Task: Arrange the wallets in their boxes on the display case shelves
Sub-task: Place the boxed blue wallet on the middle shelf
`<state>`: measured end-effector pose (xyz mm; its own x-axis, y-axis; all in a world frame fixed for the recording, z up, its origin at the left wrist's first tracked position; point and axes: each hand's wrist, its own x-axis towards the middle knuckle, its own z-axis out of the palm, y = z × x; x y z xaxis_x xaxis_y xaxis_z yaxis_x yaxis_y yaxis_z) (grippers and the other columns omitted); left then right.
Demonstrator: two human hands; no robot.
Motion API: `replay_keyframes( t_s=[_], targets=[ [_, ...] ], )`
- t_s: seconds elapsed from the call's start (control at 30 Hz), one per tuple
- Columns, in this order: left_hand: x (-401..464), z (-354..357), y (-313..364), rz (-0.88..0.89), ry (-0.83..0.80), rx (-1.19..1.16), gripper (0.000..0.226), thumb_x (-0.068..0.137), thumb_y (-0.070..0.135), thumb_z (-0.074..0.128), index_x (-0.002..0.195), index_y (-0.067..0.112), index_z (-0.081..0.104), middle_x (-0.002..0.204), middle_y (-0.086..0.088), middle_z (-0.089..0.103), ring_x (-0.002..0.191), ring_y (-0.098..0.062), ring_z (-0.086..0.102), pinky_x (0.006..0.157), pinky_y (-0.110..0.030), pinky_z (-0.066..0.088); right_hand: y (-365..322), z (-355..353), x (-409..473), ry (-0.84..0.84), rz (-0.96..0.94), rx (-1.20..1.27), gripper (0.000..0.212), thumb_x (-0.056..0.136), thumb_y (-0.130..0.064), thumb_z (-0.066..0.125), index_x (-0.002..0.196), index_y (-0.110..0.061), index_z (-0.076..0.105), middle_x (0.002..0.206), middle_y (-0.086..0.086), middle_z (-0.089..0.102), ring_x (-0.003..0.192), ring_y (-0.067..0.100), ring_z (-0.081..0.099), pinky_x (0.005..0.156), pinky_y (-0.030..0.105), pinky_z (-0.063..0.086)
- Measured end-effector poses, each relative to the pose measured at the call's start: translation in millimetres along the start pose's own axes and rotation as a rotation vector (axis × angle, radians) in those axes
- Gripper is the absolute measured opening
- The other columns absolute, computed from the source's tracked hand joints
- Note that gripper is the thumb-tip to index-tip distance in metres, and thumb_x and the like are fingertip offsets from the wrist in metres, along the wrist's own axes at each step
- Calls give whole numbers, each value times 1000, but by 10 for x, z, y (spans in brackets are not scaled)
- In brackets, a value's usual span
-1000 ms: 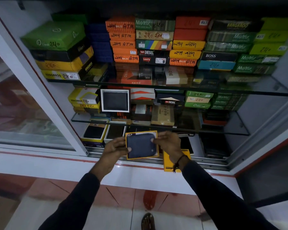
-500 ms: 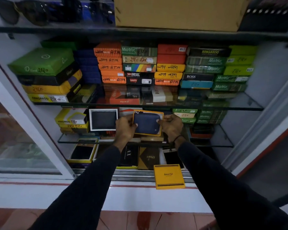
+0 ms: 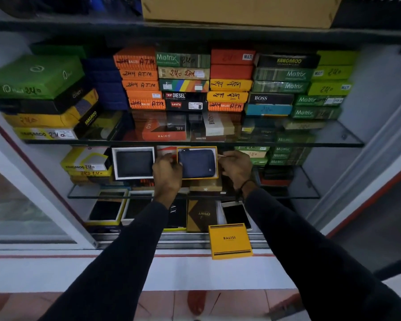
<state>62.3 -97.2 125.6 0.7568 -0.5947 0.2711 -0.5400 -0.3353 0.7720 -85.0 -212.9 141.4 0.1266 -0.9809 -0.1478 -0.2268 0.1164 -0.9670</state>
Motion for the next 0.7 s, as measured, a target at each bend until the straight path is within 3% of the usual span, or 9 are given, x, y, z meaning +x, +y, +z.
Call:
replay_keyframes(
  t_s=[0.03,0.13,0.23,0.37,0.47,0.57,0.7],
  targets=[
    [-109,11,-18,19,45,-24,20,92,11,65,111,8,68,120,-11,65,99,-24,66,77,-13,48,75,-73,-43,25,-30,6,11,73,-19,77,79,-27,74,93,2,79,95,24,74,91,47,59],
    [-501,104,-115,143,156,-41,26,95,15,58,120,10,59,129,-9,50,110,-22,57,88,-30,50,336,-299,-197,135,-130,-18,11,75,-22,72,67,-28,68,73,0,76,79,24,75,78,49,62],
    [-951,257,-259,282,164,-40,21,95,11,58,115,10,60,122,-9,52,103,-18,56,80,-26,48,661,-534,-378,198,-219,-81,4,75,-24,69,72,-24,70,66,-5,73,71,18,73,77,40,62],
    [-1513,547,-462,489,-109,60,16,93,13,58,108,15,62,114,-2,54,92,-11,56,74,-22,50,1106,-845,-639,266,-276,-295,7,78,-28,65,71,-27,65,58,-10,65,56,2,61,61,15,46],
    [-1765,751,-532,560,-363,181,21,88,22,60,109,19,60,110,2,53,93,-12,58,73,-15,41,1435,-1006,-779,176,-160,-439,12,81,-23,64,74,-15,70,68,1,72,64,17,67,66,25,52],
    [-1885,950,-537,527,-607,366,56,81,46,62,130,20,54,129,-1,54,115,-21,55,89,-27,45,1690,-1114,-852,-12,-48,-617,22,83,-20,61,76,-5,75,77,12,76,75,29,72,73,34,59],
    [-1853,1147,-477,501,-789,610,103,68,67,66,152,23,25,162,-4,28,138,-30,34,109,-46,33,1847,-1136,-840,-155,228,-602,24,85,-21,60,71,-5,71,75,9,68,80,28,67,76,31,53]
  ],
)
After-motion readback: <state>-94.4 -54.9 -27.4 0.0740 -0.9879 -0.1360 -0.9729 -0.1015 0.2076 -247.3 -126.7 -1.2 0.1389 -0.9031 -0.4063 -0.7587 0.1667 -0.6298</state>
